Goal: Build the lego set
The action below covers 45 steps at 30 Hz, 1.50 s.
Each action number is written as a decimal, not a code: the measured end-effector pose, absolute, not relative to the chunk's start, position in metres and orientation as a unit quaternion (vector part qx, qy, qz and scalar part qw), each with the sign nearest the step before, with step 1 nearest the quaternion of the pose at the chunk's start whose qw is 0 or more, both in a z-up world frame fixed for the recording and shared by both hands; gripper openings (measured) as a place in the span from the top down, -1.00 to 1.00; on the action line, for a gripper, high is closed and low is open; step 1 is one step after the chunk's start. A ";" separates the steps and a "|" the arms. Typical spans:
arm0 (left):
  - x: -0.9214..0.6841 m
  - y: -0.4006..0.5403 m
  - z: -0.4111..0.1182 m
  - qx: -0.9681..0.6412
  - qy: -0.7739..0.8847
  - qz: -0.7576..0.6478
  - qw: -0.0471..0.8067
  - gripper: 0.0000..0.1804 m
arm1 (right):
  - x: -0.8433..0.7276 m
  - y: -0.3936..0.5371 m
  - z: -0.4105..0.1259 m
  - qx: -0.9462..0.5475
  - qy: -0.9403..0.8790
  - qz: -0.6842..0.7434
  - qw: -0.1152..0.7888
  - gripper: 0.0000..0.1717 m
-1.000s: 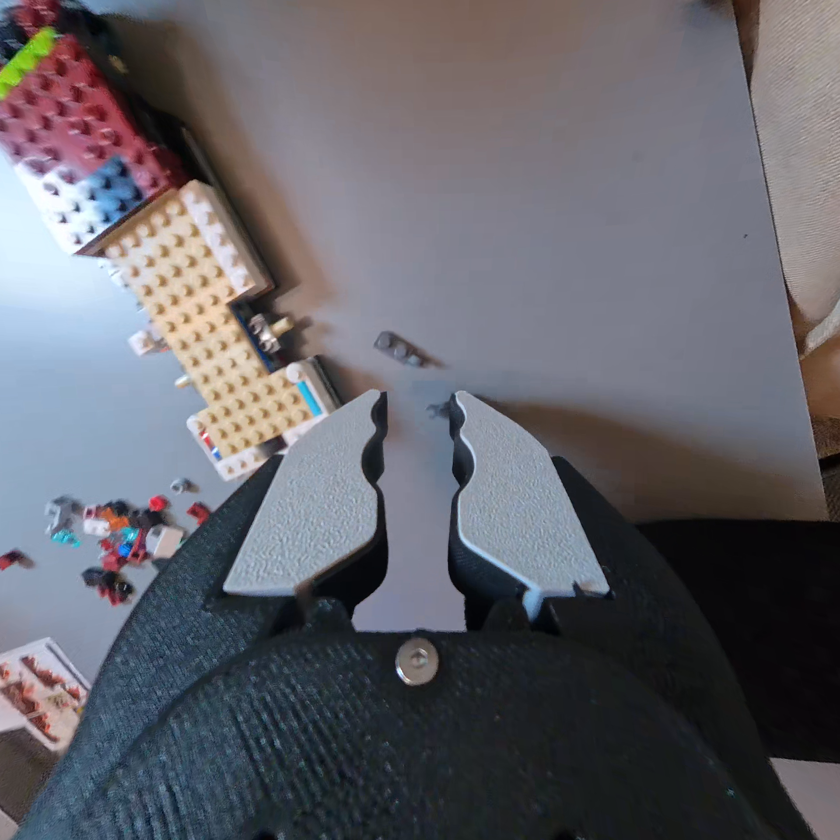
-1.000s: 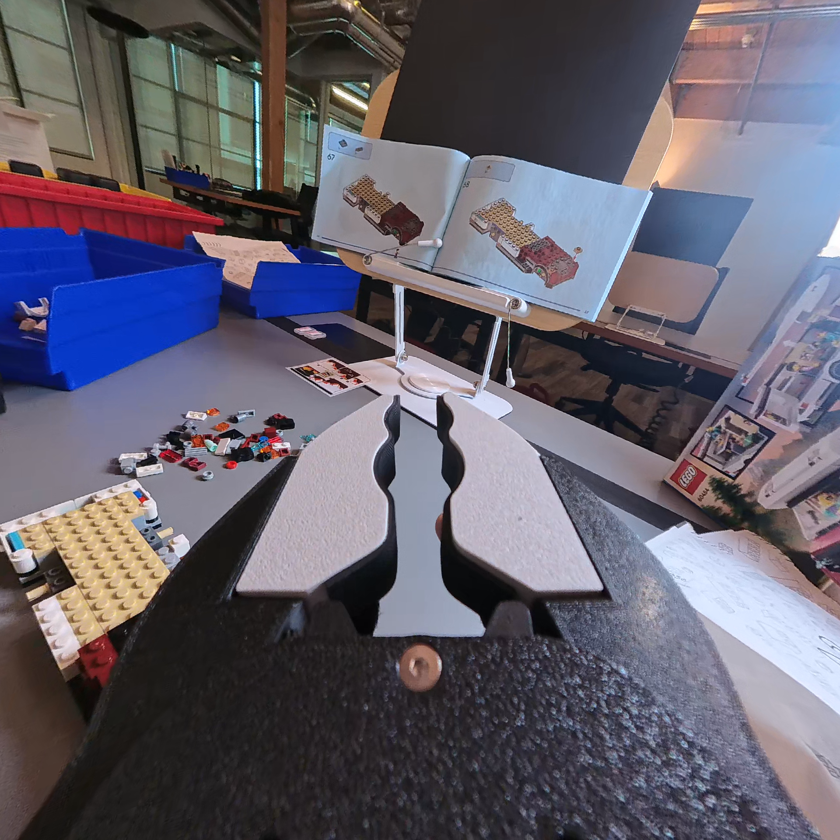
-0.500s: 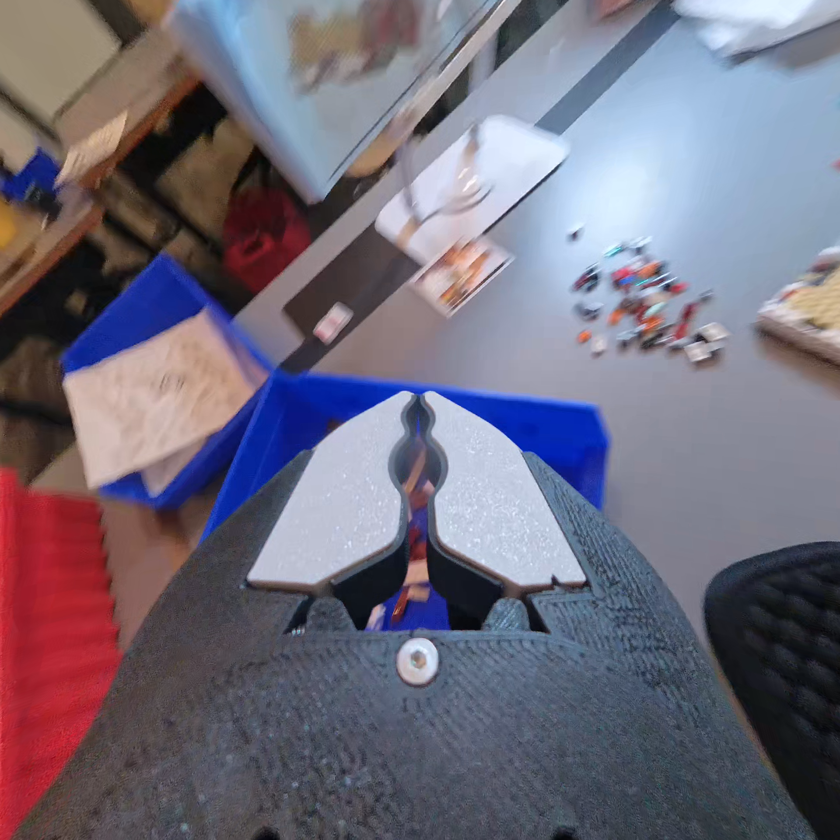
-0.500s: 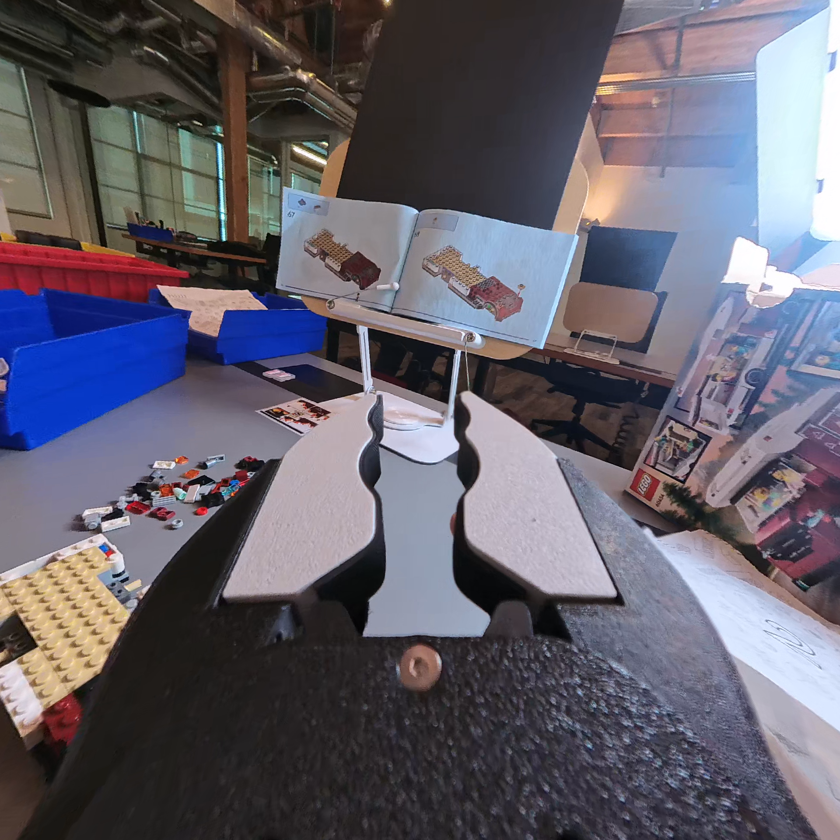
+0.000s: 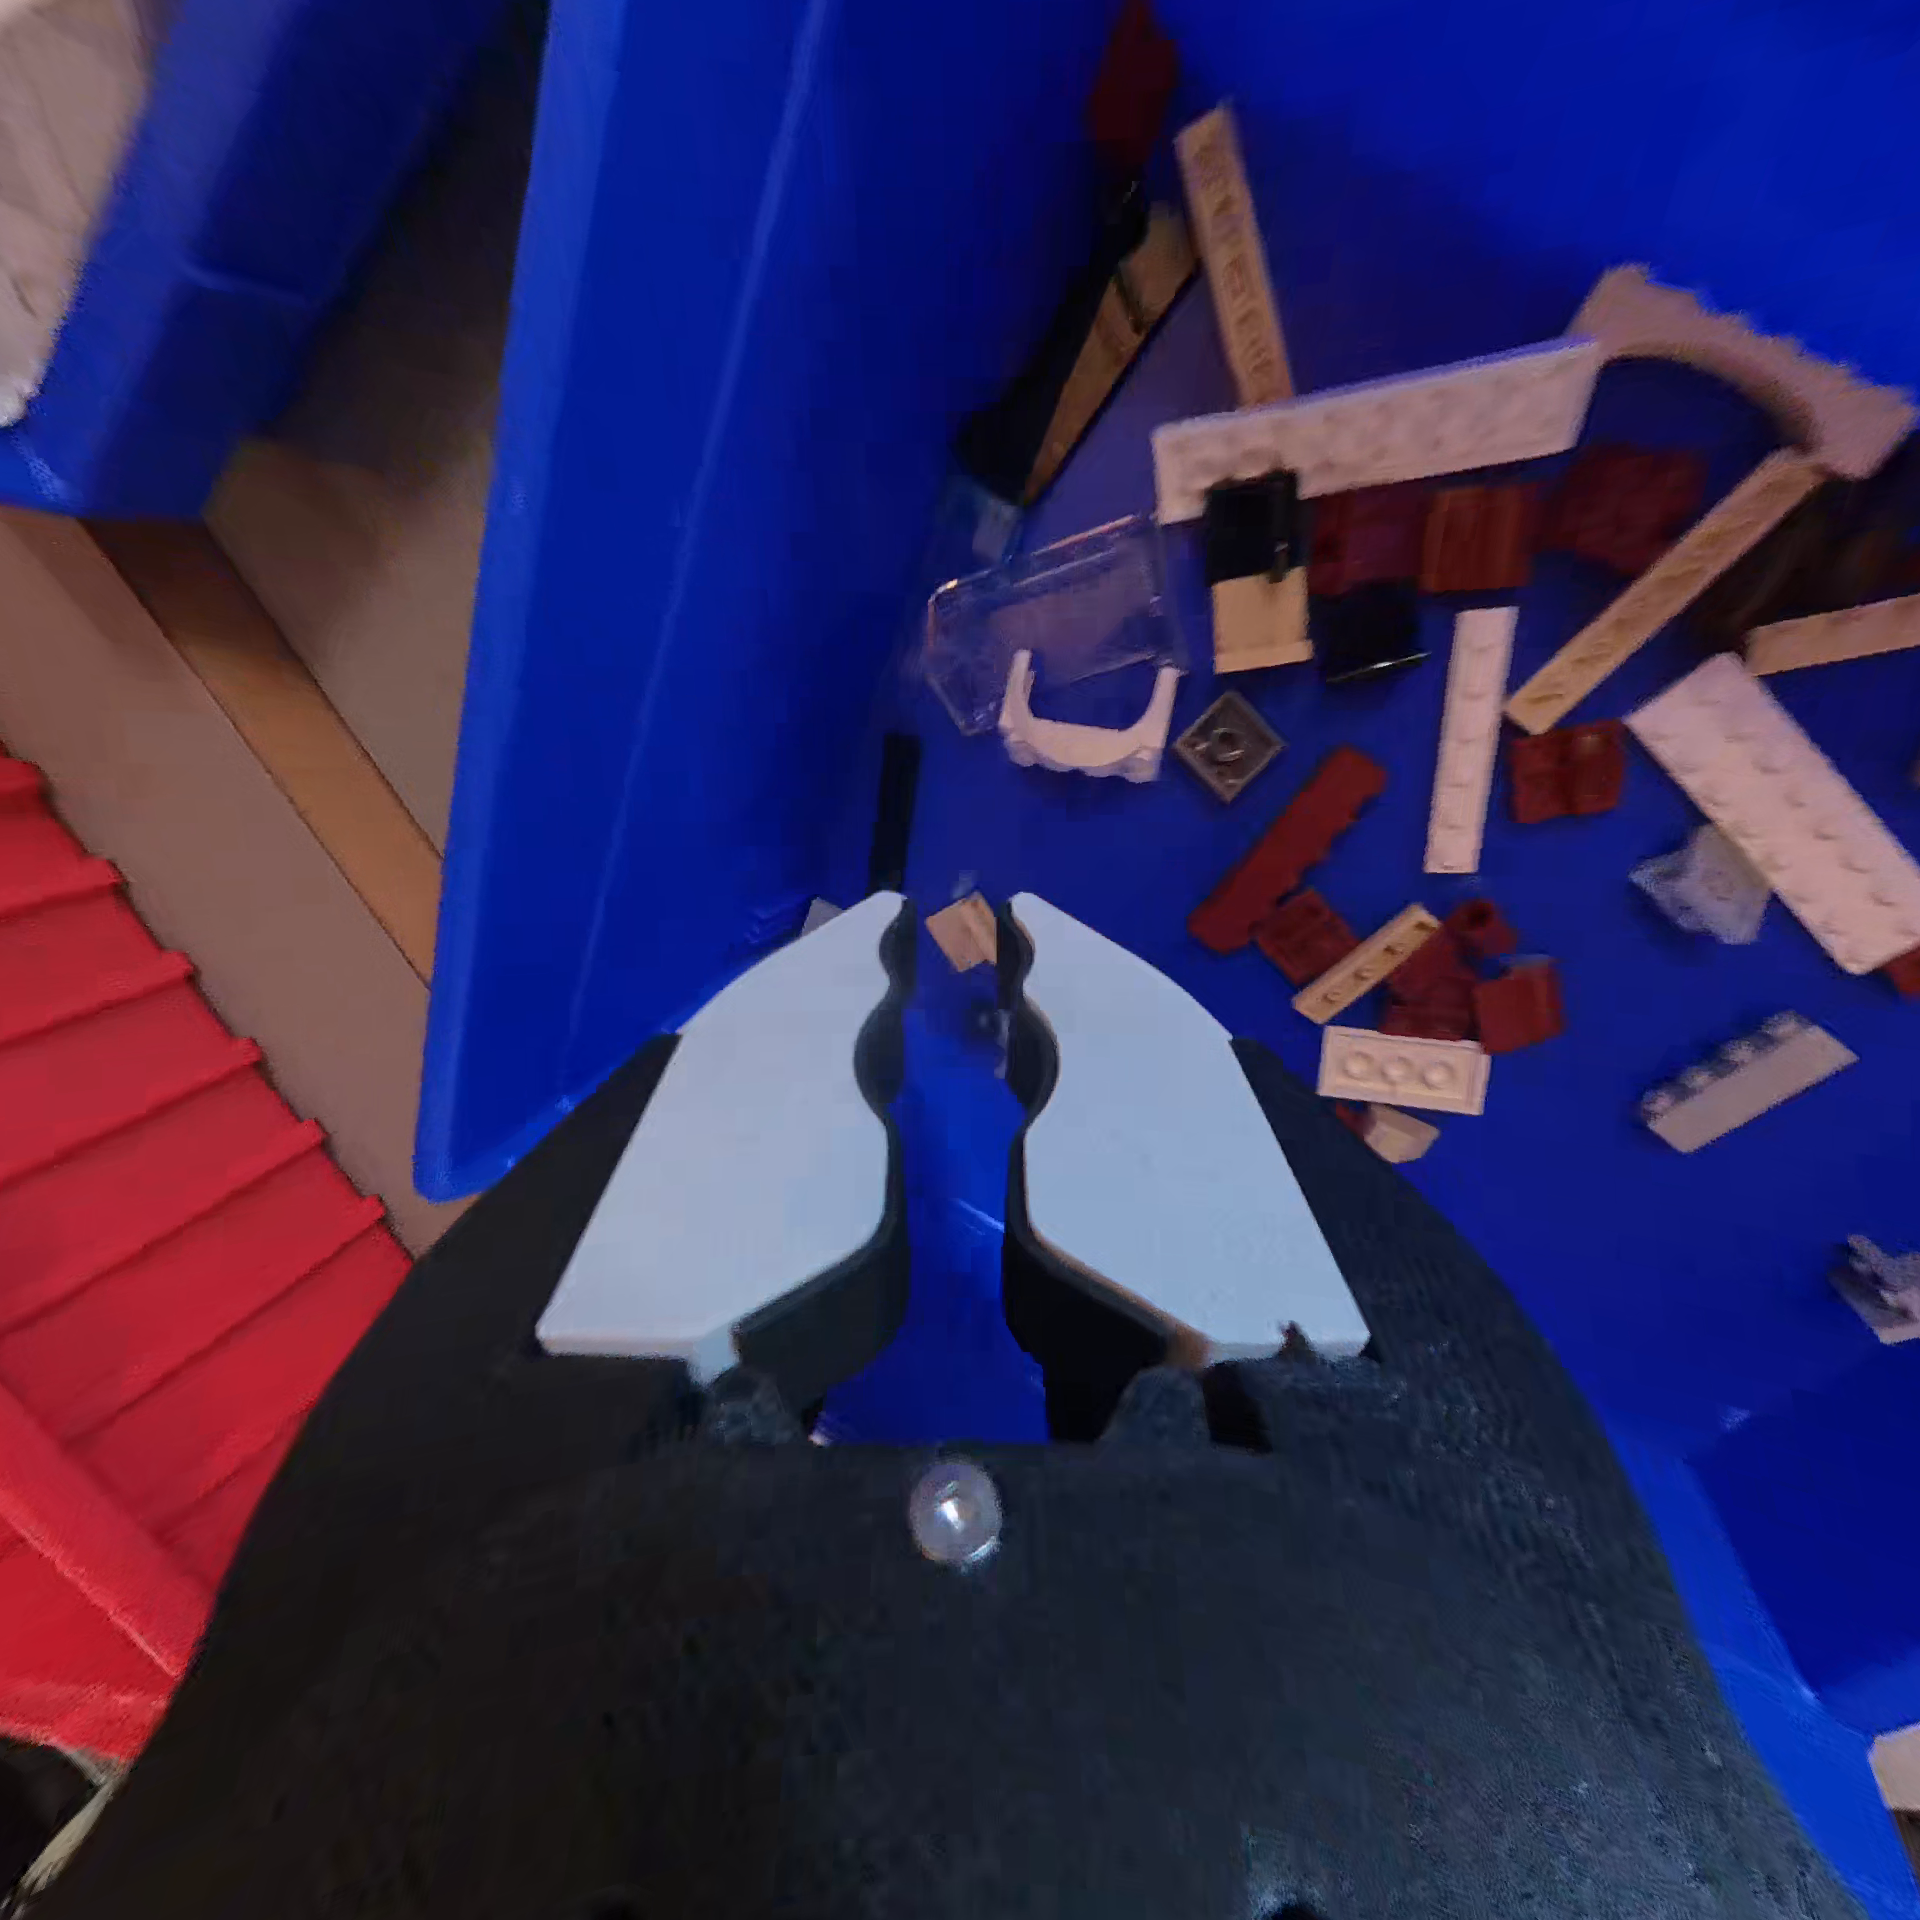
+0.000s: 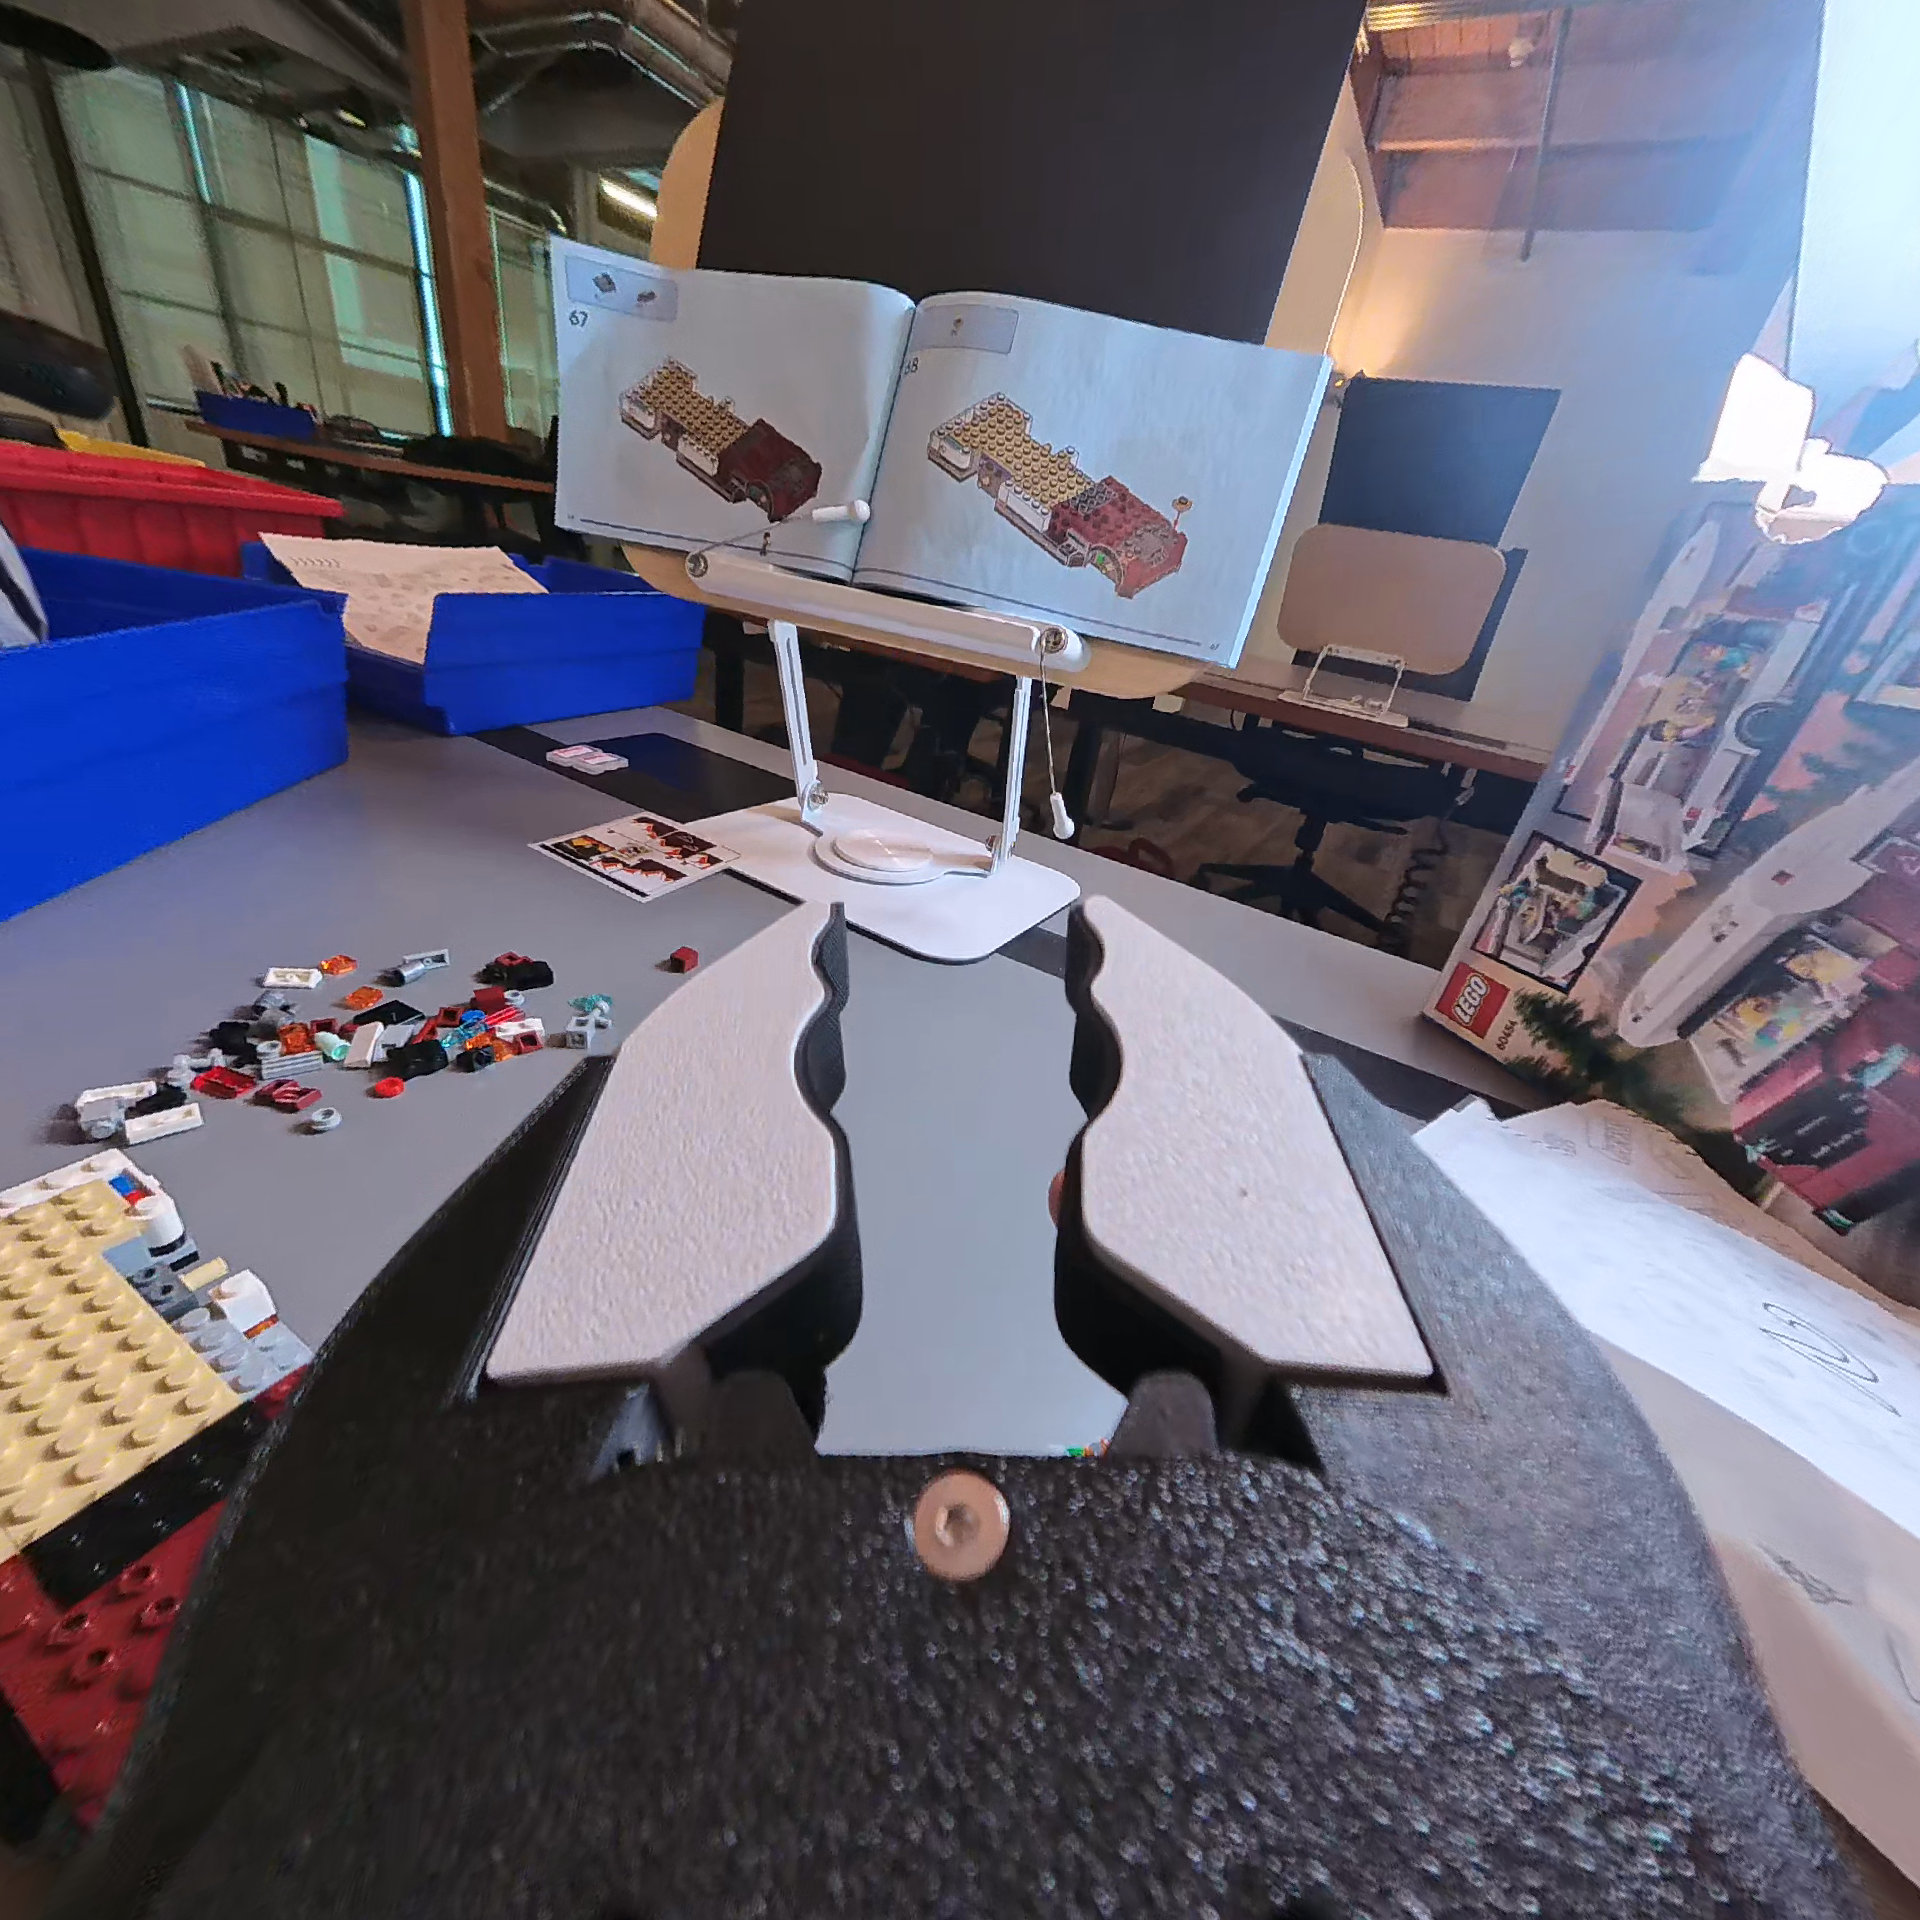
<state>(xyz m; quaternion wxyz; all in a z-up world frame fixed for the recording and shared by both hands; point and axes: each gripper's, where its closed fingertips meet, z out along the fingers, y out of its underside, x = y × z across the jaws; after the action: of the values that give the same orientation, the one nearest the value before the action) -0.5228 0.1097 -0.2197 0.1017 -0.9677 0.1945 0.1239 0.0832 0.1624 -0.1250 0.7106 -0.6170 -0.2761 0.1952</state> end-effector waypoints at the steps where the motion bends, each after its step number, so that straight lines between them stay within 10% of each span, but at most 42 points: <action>1: -0.528 0.109 -0.226 -0.970 0.194 0.123 0.081 0.83 | 0.083 0.163 -0.126 -0.618 -0.276 0.195 0.709 0.53; 10: -0.538 0.085 -0.261 -0.965 0.217 0.119 -0.083 0.81 | 0.082 0.166 -0.133 -0.627 -0.276 0.199 0.701 0.55; 33: -0.464 0.116 -0.232 -0.929 0.359 0.025 0.086 0.73 | 0.078 0.163 -0.132 -0.623 -0.287 0.202 0.699 0.59; 45: -0.479 0.110 -0.258 -0.907 0.415 0.069 0.000 0.77 | 0.080 0.165 -0.135 -0.627 -0.286 0.201 0.696 0.60</action>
<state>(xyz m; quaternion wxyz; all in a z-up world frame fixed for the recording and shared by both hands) -0.4785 0.1095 -0.2580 0.0001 -0.9071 0.4153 0.0687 0.0797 0.1652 -0.1350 0.6960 -0.6274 -0.2856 0.2008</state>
